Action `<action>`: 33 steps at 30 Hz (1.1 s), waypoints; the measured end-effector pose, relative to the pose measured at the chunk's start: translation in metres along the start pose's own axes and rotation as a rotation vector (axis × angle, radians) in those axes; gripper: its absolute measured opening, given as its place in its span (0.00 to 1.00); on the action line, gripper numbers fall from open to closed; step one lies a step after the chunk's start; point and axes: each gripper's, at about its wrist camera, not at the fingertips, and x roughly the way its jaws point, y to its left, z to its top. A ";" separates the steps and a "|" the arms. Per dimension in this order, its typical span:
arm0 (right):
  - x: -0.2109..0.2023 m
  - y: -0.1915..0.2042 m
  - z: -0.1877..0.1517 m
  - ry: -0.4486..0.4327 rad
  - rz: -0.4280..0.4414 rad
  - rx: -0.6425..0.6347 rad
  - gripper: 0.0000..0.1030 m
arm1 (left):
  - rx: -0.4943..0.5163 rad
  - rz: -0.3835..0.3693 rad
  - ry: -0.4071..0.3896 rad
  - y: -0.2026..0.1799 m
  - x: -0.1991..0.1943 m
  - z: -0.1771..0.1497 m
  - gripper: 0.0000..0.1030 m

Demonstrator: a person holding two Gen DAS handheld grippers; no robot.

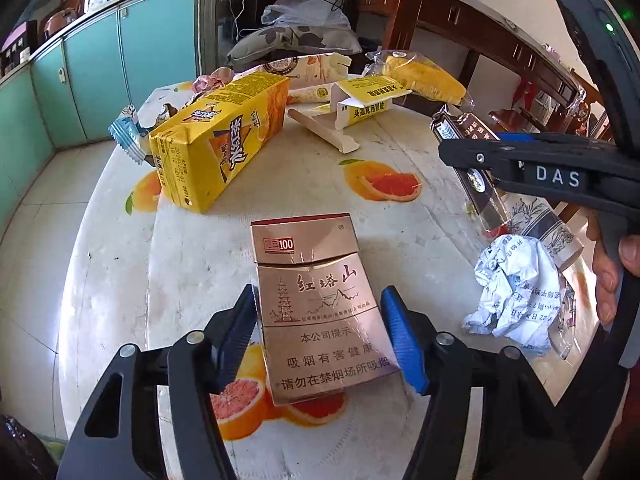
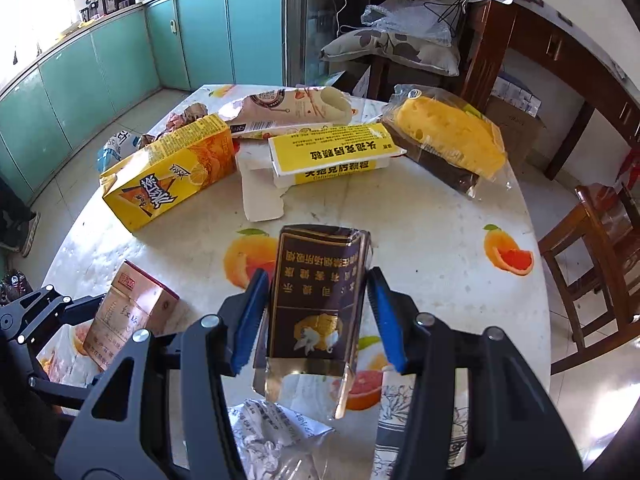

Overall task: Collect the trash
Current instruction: 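Lift the cigarette box with the left gripper toward the bin while the right holds its pack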

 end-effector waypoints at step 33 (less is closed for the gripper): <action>-0.030 0.037 0.016 -0.160 -0.010 -0.044 0.48 | 0.002 -0.032 -0.308 0.047 -0.079 0.036 0.52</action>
